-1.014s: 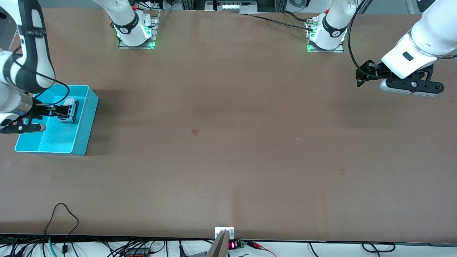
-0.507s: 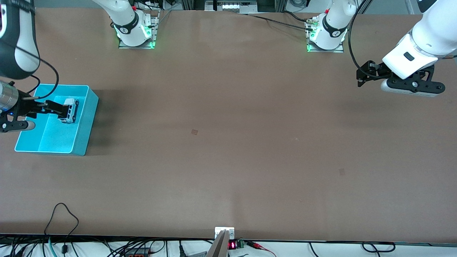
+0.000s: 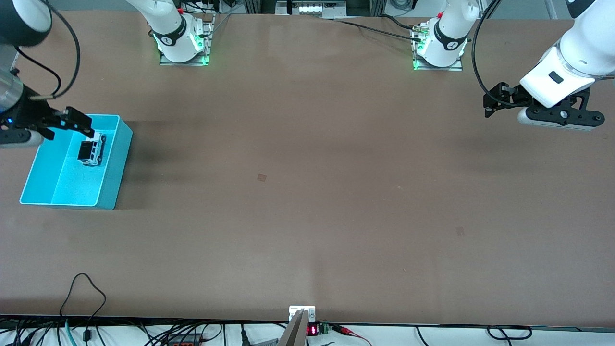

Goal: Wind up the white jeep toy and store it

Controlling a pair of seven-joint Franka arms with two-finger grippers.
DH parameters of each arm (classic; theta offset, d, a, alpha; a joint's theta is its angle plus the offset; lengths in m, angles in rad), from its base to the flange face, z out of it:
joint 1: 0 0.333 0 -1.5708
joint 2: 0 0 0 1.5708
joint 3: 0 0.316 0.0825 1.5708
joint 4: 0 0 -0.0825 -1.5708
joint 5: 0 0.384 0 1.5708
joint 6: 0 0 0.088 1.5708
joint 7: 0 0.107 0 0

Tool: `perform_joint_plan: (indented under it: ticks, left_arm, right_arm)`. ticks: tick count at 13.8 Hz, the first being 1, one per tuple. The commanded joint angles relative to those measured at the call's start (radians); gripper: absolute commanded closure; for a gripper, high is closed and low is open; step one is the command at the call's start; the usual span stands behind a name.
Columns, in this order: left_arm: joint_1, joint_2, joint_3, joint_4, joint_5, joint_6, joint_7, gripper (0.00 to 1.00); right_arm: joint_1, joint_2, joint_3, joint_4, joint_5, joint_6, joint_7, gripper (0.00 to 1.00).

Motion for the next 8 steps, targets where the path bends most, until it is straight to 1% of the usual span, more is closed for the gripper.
perform_joint_plan:
  ticks: [1,2,8]
  left_arm:
    - [0.003,0.006,-0.005,0.023,0.005,-0.024,-0.007,0.00]
    - [0.003,0.006,-0.008,0.024,0.005,-0.025,-0.007,0.00]
    - [0.003,0.008,-0.014,0.024,0.002,-0.021,-0.007,0.00]
  right_arm:
    - [-0.024,-0.033,0.035,0.002,0.036,-0.043,0.058,0.00]
    - [-0.024,-0.047,0.056,0.001,0.038,-0.043,0.055,0.00]
    - [0.005,-0.076,0.057,-0.001,0.027,-0.051,0.039,0.00]
